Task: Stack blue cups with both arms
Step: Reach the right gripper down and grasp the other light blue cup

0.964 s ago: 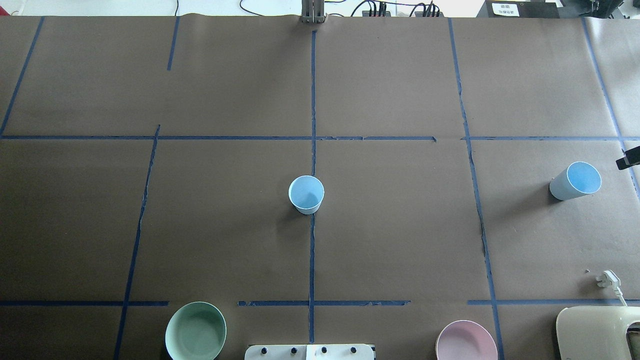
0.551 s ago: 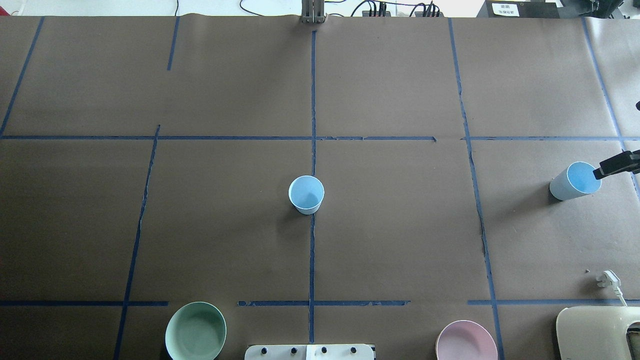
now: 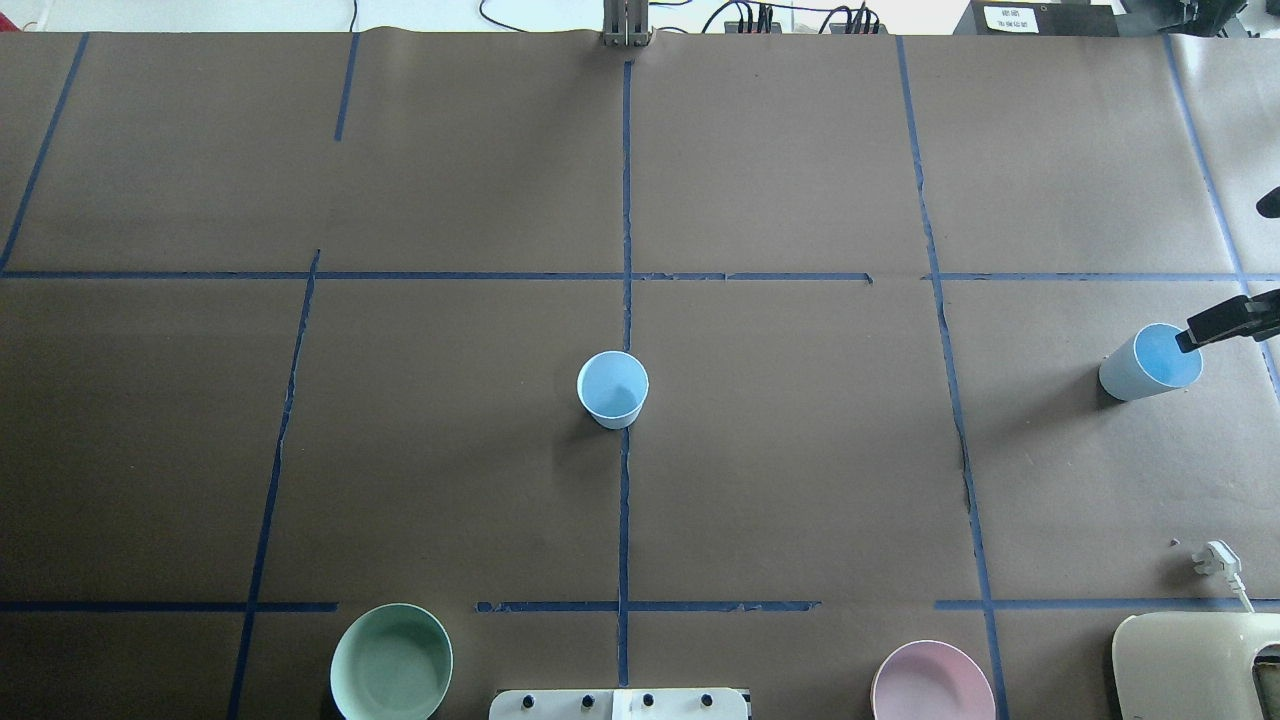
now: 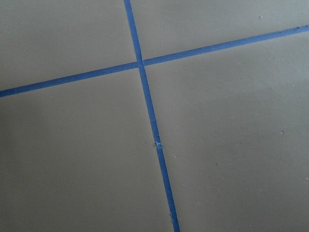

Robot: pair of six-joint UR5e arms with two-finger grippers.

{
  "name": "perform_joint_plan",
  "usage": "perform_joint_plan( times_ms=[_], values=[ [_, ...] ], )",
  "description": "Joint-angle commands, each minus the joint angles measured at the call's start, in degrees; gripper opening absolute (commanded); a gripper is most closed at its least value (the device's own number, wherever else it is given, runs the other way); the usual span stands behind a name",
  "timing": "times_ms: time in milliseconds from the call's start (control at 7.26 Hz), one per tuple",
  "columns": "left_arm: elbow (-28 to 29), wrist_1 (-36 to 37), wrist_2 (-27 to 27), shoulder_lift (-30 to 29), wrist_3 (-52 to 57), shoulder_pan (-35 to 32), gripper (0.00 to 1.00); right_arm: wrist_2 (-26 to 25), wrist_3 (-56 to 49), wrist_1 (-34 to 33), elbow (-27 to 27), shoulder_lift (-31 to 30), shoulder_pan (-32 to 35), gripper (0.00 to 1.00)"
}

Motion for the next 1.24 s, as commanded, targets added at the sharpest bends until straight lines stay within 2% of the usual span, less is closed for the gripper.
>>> perform_joint_plan(
  times_ms=[0,138,275,413,551,826,1101],
  values=[
    [0.04,0.00,-0.01,-0.13,-0.49,0.01,1.00,-0.68,0.00,0.09,-2.68,0.85,-2.38,1.00],
    [0.13,-0.09,-0.01,-0.13,-0.49,0.01,1.00,-0.77,0.00,0.09,-3.03,0.85,-2.91,1.00],
    [0.22,0.00,-0.01,-0.13,-0.40,0.01,1.00,-0.68,0.35,-0.09,-3.03,1.11,-3.00,0.77],
    [0.22,-0.09,-0.01,-0.13,-0.40,0.01,1.00,-0.60,0.27,0.00,-2.86,1.20,-3.00,0.11],
    [0.31,-0.09,-0.01,-0.13,-0.40,0.01,1.00,-0.59,0.26,-0.09,-2.69,1.29,-3.00,0.00],
    [0.57,-0.09,-0.02,-0.13,-0.40,0.01,1.00,-0.51,0.44,0.00,-2.24,1.29,-2.91,0.00],
    [1.01,0.00,0.07,-0.13,-0.66,0.01,1.00,-0.33,0.44,-0.70,0.46,1.99,-2.91,0.00]
  ],
)
